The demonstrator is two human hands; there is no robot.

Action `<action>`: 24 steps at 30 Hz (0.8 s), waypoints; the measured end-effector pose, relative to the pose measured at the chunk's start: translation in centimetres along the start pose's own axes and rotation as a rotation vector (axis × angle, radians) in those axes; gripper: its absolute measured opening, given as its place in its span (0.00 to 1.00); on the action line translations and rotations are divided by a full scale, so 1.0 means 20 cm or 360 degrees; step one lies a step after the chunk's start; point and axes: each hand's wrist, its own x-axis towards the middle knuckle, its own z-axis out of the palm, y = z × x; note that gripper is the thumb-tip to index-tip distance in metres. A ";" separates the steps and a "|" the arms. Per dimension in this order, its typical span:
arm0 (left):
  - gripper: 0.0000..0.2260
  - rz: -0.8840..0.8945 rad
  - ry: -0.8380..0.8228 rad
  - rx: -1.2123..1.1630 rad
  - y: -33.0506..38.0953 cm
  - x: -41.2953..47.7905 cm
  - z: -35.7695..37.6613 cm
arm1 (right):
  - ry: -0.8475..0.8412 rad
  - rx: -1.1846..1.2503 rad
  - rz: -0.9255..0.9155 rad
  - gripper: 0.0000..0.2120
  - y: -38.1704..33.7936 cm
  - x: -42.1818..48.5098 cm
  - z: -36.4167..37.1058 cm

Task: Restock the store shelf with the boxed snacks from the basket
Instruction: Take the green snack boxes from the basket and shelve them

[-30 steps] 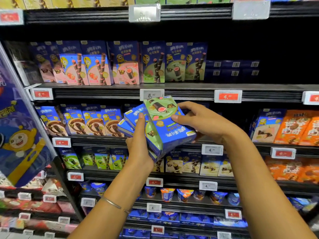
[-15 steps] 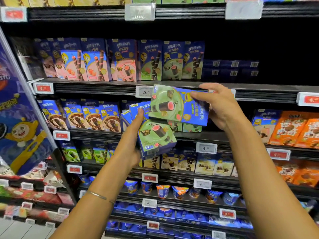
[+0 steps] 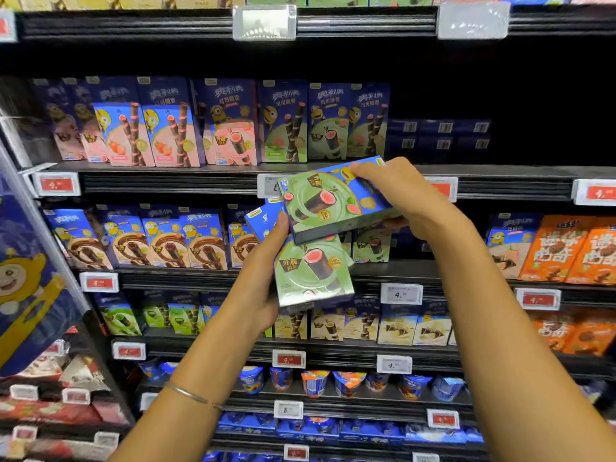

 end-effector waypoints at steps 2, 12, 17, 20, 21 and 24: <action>0.28 0.0029 0.0025 -0.0036 0.02 0.01 -0.01 | -0.0183 0.0345 0.0069 0.29 -0.02 -0.01 -0.01; 0.36 0.0127 0.0105 -0.0088 0.06 0.06 -0.03 | 0.0043 0.1187 -0.0247 0.04 -0.08 0.01 0.25; 0.33 0.0192 0.0190 0.0003 0.07 0.06 -0.07 | -0.0146 0.0955 -0.0180 0.24 -0.10 0.01 0.28; 0.32 0.0282 0.0224 0.0123 0.08 0.05 -0.12 | -0.0080 0.1196 -0.0275 0.12 -0.14 0.03 0.25; 0.33 0.0295 0.0211 0.0135 0.09 0.04 -0.14 | -0.0032 0.1241 -0.0296 0.04 -0.15 0.04 0.23; 0.34 0.0355 0.0162 0.0131 0.17 0.02 -0.17 | 0.0141 0.1419 -0.0267 0.02 -0.18 0.09 0.15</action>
